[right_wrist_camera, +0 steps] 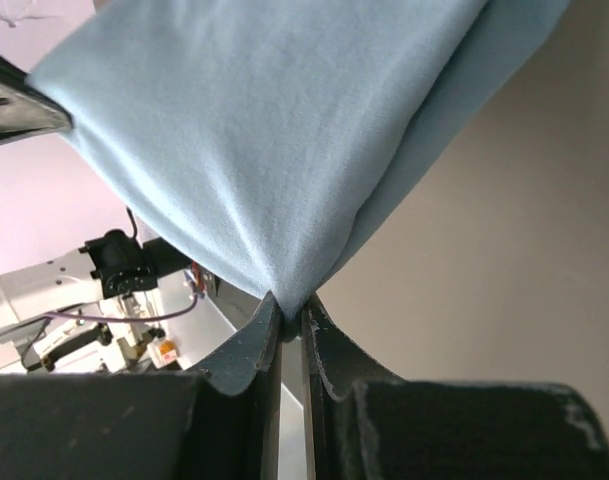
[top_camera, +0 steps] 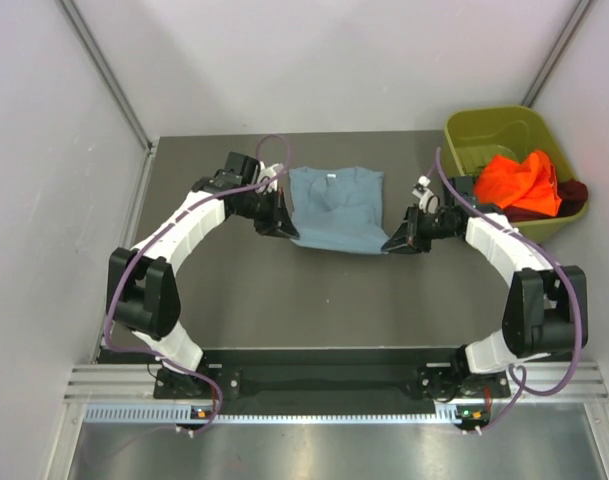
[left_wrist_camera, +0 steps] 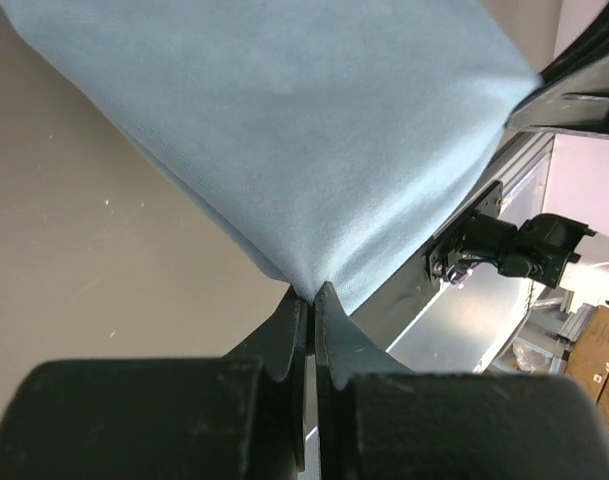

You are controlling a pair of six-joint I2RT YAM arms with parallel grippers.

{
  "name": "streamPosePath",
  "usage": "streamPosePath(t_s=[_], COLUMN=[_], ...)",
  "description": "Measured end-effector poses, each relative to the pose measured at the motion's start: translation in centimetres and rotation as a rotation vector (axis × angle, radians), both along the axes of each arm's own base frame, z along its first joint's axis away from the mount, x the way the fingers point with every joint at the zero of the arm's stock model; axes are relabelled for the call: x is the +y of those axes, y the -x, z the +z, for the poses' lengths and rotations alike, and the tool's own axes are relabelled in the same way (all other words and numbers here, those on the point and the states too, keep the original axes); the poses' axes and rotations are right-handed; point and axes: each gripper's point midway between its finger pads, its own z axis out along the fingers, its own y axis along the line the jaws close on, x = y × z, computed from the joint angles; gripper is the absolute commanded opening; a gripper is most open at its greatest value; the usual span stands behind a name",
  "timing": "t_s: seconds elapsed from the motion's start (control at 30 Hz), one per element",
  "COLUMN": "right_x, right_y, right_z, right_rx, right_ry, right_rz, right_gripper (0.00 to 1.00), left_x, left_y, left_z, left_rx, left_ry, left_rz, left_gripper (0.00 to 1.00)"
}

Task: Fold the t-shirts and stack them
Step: Fold the tshirt

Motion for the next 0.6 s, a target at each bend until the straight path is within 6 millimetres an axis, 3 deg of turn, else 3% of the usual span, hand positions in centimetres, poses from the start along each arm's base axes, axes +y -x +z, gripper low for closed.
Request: streamPosePath(t_s=[0.27, 0.6], right_x=[0.2, 0.8], right_y=[-1.9, -12.2], right_z=[1.4, 2.4], right_rx=[-0.054, -0.155], right_ry=[-0.009, -0.008], right_rz=[-0.010, -0.027], right_gripper=[0.00, 0.00], left_x=[0.1, 0.5], left_y=[-0.8, -11.0], left_z=[0.0, -0.1], left_rx=[-0.009, -0.118], left_ry=[-0.007, -0.028], left_rz=[0.010, 0.076], left_gripper=[0.00, 0.00])
